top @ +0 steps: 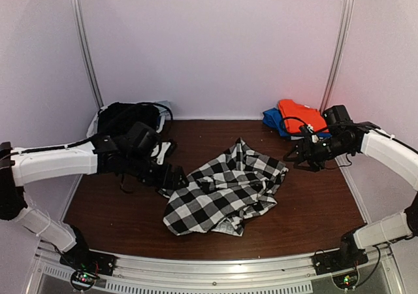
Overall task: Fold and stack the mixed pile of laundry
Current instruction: Adjust the crumpled shirt at the center of the board, then pick up the crumpled shirt from the center of the board.
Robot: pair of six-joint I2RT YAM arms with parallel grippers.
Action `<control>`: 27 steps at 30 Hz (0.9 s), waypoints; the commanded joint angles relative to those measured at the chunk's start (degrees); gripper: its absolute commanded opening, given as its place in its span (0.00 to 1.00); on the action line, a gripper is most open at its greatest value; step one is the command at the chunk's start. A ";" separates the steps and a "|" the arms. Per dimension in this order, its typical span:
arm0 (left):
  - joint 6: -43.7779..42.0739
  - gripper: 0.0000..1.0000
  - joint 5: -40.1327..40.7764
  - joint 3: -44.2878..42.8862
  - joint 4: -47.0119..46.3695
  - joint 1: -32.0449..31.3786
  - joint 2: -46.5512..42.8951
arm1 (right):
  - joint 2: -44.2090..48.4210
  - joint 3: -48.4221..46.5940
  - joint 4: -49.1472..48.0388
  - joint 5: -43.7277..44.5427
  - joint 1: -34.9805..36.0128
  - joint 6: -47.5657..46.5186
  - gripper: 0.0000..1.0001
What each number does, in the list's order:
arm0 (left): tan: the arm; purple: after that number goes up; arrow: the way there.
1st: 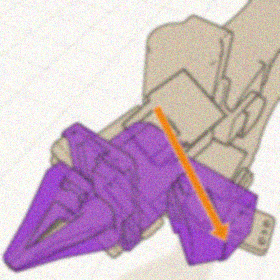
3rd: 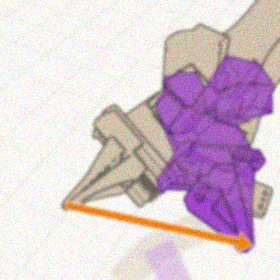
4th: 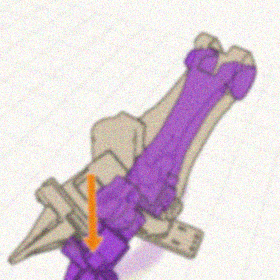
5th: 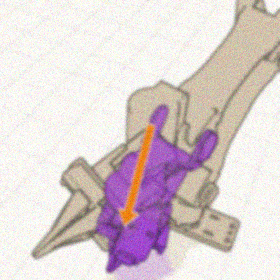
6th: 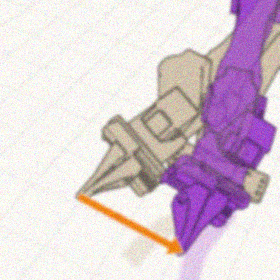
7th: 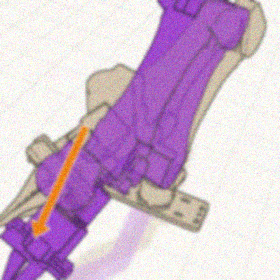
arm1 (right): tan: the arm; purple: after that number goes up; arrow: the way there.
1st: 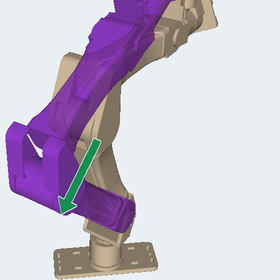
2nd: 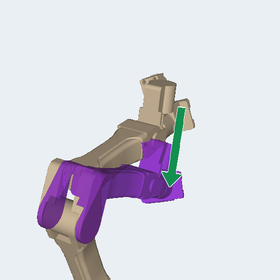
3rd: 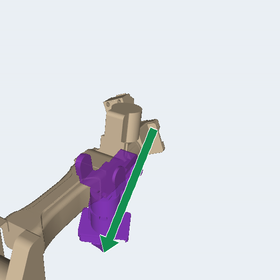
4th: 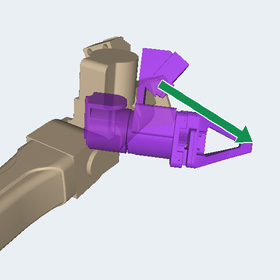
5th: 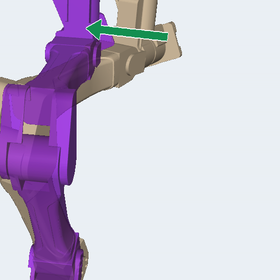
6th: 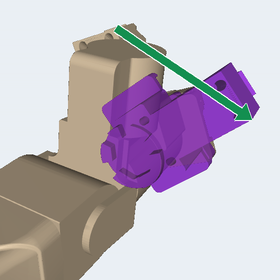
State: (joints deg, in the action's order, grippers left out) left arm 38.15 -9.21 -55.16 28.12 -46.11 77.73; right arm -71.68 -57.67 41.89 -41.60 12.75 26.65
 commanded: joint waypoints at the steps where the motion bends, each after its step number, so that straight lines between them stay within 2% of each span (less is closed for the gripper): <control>1: -6.18 0.90 3.96 -11.87 2.01 -9.74 11.39 | -0.63 0.93 -1.81 -2.63 3.00 -5.21 0.61; 5: -7.69 0.90 8.30 -22.17 5.46 -15.33 21.70 | -4.86 1.52 -5.14 -1.86 5.28 -5.52 0.63; 9: -5.11 0.87 15.13 -29.12 5.74 -14.71 28.66 | -8.24 1.60 -7.69 -4.40 5.46 -4.00 0.63; 16: -6.65 0.89 24.47 -41.85 15.26 -13.17 40.48 | -7.27 3.94 -6.33 -5.06 5.00 -4.72 0.66; 17: -7.57 0.88 24.61 -43.93 16.47 -13.09 42.42 | -6.62 4.82 -6.41 -5.02 5.00 -4.25 0.66; 20: -10.77 0.76 24.40 -48.49 18.98 -12.72 45.90 | -3.75 8.19 -8.35 -5.73 5.00 -1.30 0.69; 22: -12.06 0.67 22.95 -48.67 19.27 -11.88 45.50 | -1.95 10.39 -10.14 -6.86 5.08 0.95 0.70; 23: -12.51 0.66 21.48 -48.05 18.70 -11.12 44.90 | -1.32 11.30 -10.87 -7.17 5.16 1.79 0.71; 25: -13.91 0.68 15.84 -45.58 15.79 -9.72 43.21 | -0.57 12.72 -11.85 -7.86 5.49 2.55 0.73; 27: -14.55 0.76 12.36 -43.96 14.00 -8.74 42.57 | -0.17 13.22 -11.76 -8.05 5.93 2.82 0.73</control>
State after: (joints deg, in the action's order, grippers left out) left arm 26.83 10.09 -101.25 44.73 -57.41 123.44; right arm -73.56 -45.69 33.15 -47.86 18.04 27.20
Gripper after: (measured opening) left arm 0.707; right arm 0.727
